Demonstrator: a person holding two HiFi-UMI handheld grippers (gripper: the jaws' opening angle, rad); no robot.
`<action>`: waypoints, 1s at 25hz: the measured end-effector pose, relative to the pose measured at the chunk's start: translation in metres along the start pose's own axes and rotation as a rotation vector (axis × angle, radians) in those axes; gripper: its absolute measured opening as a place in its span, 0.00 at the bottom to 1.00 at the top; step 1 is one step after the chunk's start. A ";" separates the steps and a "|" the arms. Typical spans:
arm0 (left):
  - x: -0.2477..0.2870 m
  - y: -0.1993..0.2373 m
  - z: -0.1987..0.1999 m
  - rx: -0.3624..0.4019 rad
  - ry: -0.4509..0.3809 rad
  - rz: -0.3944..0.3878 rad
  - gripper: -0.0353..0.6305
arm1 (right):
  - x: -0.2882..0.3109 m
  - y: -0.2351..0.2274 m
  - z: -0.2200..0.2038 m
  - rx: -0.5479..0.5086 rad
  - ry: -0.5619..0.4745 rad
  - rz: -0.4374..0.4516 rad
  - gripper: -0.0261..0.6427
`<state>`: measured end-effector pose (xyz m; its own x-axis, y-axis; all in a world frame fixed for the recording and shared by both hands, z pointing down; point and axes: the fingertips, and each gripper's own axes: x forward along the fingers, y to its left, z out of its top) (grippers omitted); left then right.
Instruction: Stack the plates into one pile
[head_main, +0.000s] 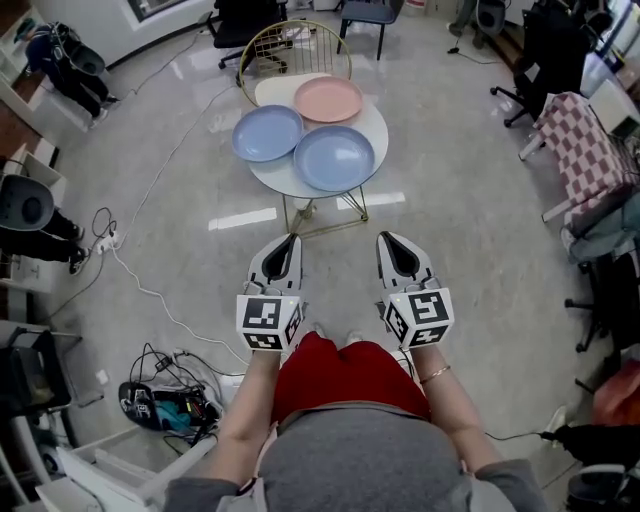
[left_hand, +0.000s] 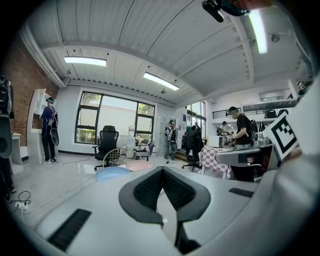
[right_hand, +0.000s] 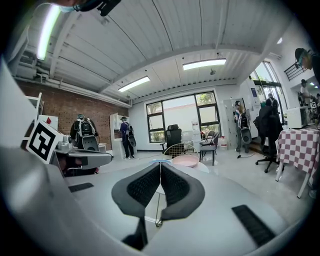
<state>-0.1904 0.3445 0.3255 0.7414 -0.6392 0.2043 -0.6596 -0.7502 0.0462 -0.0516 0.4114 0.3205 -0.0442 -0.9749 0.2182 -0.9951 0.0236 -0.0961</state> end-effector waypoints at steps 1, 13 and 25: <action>0.002 -0.002 0.001 0.000 -0.001 0.004 0.07 | 0.001 -0.004 0.001 0.001 -0.002 0.003 0.08; 0.031 -0.005 0.017 0.036 -0.008 0.058 0.07 | 0.013 -0.044 0.023 0.011 -0.033 0.016 0.08; 0.139 0.084 0.005 0.018 0.050 0.049 0.07 | 0.127 -0.082 0.021 0.035 0.002 -0.045 0.08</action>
<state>-0.1421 0.1917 0.3531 0.7011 -0.6662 0.2542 -0.6921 -0.7216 0.0176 0.0264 0.2812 0.3359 0.0008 -0.9744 0.2248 -0.9924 -0.0286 -0.1201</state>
